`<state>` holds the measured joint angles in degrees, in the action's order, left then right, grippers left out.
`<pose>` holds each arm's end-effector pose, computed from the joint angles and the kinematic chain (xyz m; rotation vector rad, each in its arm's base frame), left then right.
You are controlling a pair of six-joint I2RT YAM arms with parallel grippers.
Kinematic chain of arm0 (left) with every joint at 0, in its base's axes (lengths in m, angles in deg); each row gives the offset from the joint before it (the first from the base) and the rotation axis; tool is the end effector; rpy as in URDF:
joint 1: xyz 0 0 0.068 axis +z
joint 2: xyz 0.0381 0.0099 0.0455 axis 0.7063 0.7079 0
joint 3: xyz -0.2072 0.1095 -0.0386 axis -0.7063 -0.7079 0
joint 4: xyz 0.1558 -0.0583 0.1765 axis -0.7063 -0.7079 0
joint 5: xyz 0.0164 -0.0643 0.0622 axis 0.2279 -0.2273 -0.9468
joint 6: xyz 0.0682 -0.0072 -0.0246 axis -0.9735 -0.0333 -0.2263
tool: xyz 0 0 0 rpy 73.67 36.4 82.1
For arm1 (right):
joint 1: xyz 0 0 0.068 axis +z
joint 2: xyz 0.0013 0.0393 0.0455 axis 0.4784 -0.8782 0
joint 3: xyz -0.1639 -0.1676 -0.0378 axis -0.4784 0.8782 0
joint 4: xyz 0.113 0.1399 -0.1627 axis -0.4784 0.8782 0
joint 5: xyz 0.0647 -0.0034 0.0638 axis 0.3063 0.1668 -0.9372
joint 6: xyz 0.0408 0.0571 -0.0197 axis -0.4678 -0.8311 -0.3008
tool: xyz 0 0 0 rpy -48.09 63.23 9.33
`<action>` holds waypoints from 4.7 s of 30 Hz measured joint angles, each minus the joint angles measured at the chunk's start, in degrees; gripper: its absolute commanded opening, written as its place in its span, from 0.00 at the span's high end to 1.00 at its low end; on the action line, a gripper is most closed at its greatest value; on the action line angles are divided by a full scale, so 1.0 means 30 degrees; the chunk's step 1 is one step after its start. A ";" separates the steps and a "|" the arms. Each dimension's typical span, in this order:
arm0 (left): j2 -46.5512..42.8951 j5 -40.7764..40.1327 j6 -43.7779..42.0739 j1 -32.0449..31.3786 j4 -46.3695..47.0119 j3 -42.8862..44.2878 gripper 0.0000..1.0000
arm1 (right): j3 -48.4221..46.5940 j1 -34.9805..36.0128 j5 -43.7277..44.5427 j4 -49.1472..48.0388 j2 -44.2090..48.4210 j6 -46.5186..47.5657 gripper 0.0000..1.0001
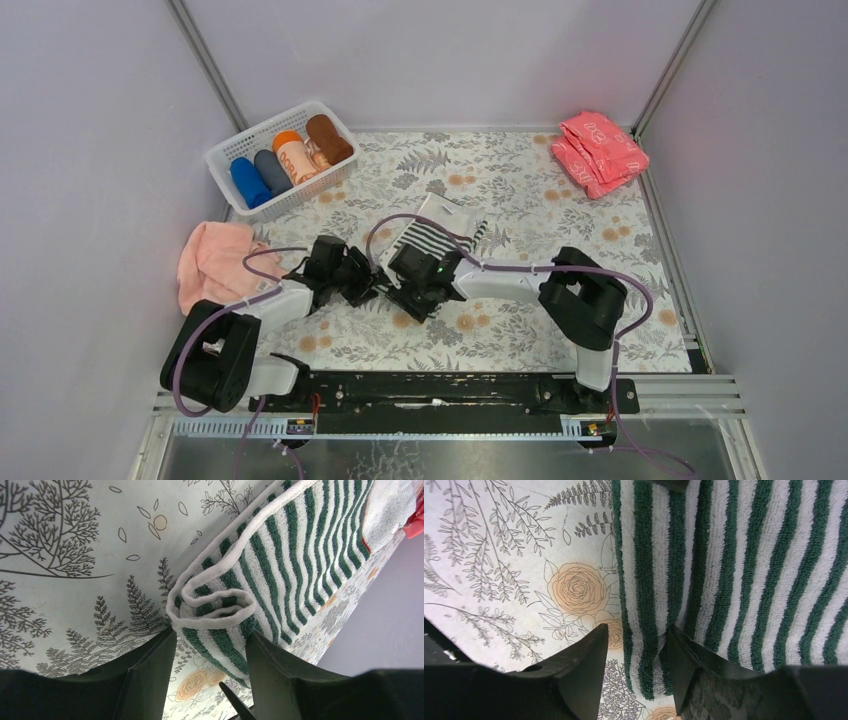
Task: Roll the towels
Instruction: Roll the towel at the center of the board.
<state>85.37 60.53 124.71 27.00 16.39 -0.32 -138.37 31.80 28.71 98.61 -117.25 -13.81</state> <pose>0.2187 -0.0876 0.0937 -0.7964 2.5081 -0.8596 0.1842 0.3275 0.1252 -1.2568 2.3157 0.4470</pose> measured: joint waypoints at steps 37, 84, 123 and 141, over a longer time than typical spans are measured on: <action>-0.3359 -0.2637 -0.1668 0.0000 -0.7133 0.1676 0.17 | 0.3009 -0.3067 -0.9777 -0.3942 0.0947 -0.2900 0.94; 0.0459 -0.0860 -0.0998 -0.0277 -0.4728 0.2237 0.55 | 0.3206 0.1902 0.0444 -0.2412 0.5807 -0.3009 0.33; -0.4335 -0.2579 -0.0860 -0.0758 -0.7125 0.2310 0.22 | 0.4896 0.2310 0.0627 -0.5413 0.3643 0.0124 0.93; -0.3177 -0.1851 -0.0765 -0.0845 -0.7468 0.1996 0.27 | 1.1030 -0.4291 -1.3216 -2.0254 0.0612 -1.0797 0.92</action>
<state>75.84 54.98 122.42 24.47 -6.01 5.67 -105.28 18.93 -10.94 37.85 -115.42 -46.21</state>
